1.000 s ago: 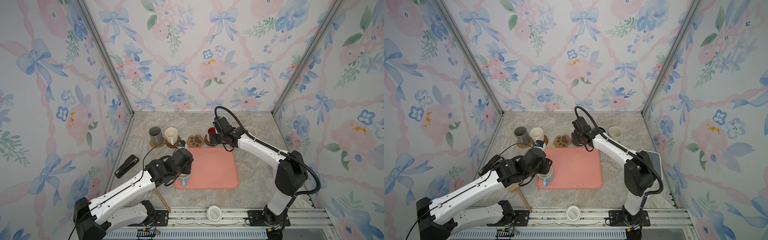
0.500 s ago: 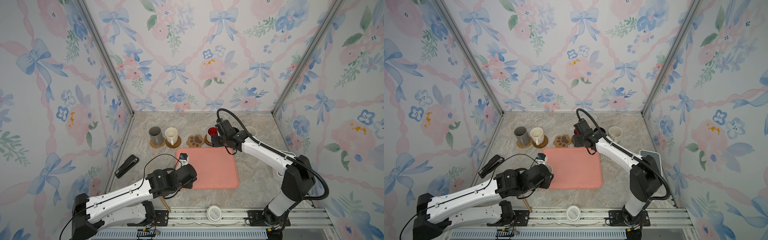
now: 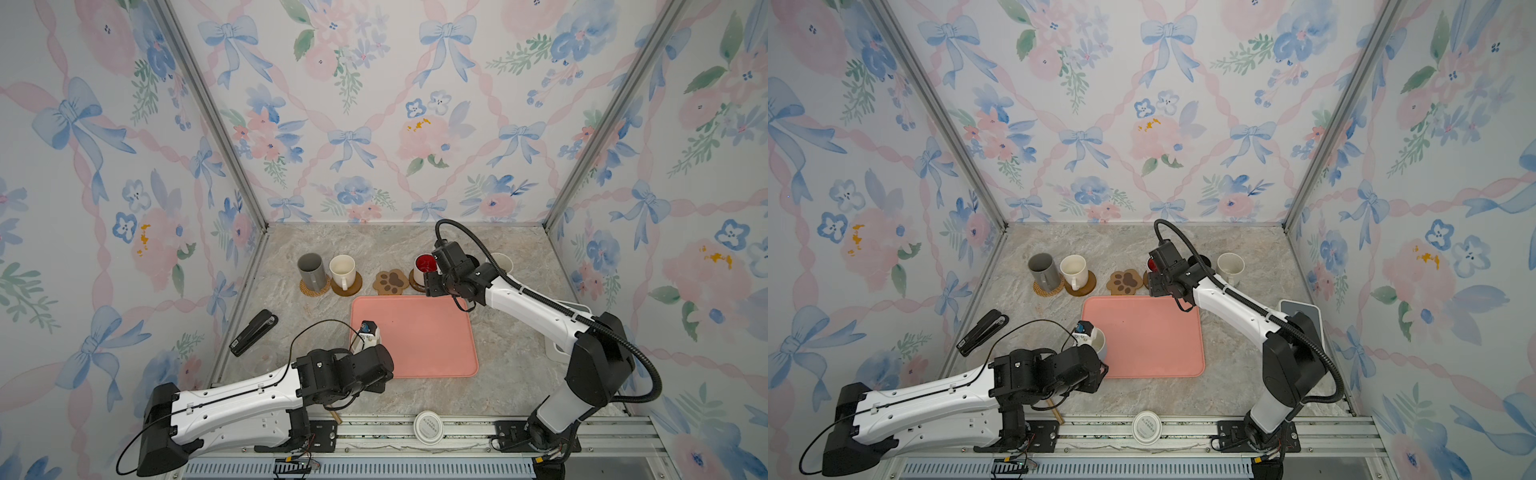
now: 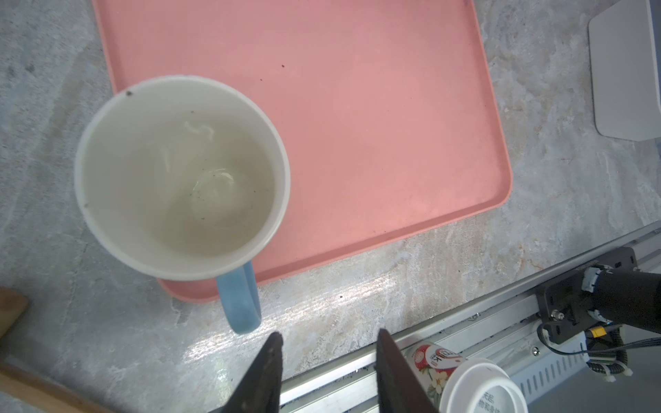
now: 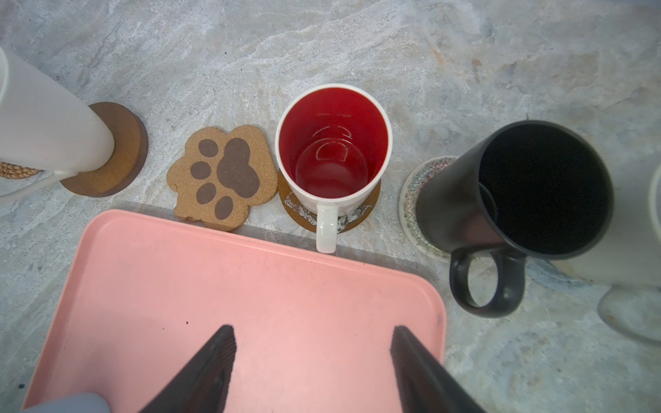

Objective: Place cups on coasters
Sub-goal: Move the cup to the tray.

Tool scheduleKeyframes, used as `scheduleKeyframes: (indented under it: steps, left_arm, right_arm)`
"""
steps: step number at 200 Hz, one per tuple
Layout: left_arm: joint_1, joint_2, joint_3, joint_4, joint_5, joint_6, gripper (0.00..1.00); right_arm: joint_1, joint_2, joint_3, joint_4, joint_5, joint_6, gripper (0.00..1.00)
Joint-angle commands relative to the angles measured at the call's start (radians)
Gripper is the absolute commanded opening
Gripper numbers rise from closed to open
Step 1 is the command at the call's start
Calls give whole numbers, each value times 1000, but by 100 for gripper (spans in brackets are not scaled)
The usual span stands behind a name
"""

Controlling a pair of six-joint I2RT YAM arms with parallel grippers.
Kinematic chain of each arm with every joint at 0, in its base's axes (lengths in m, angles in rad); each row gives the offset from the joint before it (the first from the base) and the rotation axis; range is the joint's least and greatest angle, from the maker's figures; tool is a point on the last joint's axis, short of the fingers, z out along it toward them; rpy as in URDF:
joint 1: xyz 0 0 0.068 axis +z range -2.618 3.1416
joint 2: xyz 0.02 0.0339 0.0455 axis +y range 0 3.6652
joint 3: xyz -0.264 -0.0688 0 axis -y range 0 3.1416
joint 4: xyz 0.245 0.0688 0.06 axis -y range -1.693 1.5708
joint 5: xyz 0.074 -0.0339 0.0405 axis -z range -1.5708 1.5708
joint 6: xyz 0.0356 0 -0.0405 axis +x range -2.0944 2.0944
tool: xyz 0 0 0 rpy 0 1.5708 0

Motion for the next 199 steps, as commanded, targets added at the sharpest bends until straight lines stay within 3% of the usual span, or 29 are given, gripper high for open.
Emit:
scheduleKeyframes:
  steps: [1, 104, 199]
  left_arm:
    - [-15, -20, -33, -26, 11, -38, 40]
    - [-27, -22, -135, -42, 55, -107, 40]
    - [12, 52, -83, -36, -137, -134, 48]
  right_arm:
    - [8, -30, -17, -23, 23, 1, 72]
    - [4, -18, -24, -22, 25, 2, 73]
    - [-12, -42, -46, -21, 24, 3, 74]
